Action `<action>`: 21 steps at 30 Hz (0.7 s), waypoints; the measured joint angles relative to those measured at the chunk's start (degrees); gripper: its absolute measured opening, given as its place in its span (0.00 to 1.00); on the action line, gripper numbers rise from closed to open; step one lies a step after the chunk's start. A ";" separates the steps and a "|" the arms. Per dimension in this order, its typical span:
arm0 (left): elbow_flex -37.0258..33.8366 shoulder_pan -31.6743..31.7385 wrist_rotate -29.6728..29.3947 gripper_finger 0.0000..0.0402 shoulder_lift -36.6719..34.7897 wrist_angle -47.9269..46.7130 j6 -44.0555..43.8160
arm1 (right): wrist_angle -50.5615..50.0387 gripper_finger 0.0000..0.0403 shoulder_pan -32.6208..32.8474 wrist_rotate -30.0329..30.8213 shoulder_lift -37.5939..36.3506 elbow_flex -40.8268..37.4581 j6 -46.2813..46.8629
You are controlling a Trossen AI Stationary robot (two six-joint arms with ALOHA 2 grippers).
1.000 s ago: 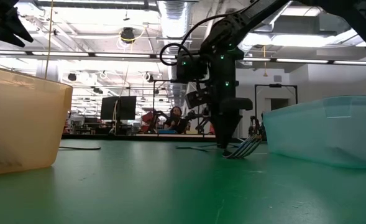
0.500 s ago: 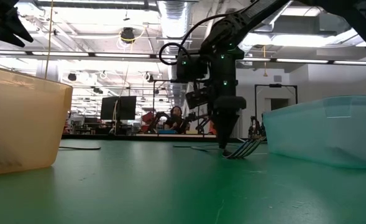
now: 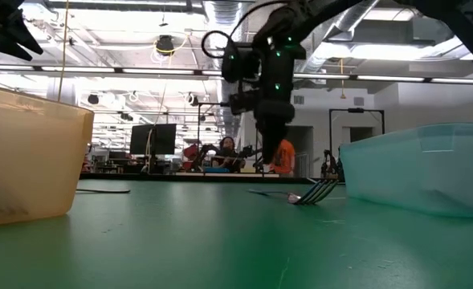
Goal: Sort silverware by color (type)
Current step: Put the purple fork into the pink bin
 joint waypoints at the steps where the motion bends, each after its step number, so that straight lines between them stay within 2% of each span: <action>1: 0.00 0.00 0.00 0.39 0.00 0.01 -0.02 | -0.73 0.07 0.00 -0.10 0.08 1.11 -0.02; 21: 0.00 0.00 0.02 0.39 0.00 0.02 0.57 | -13.99 0.07 3.38 -0.33 -0.19 32.57 0.46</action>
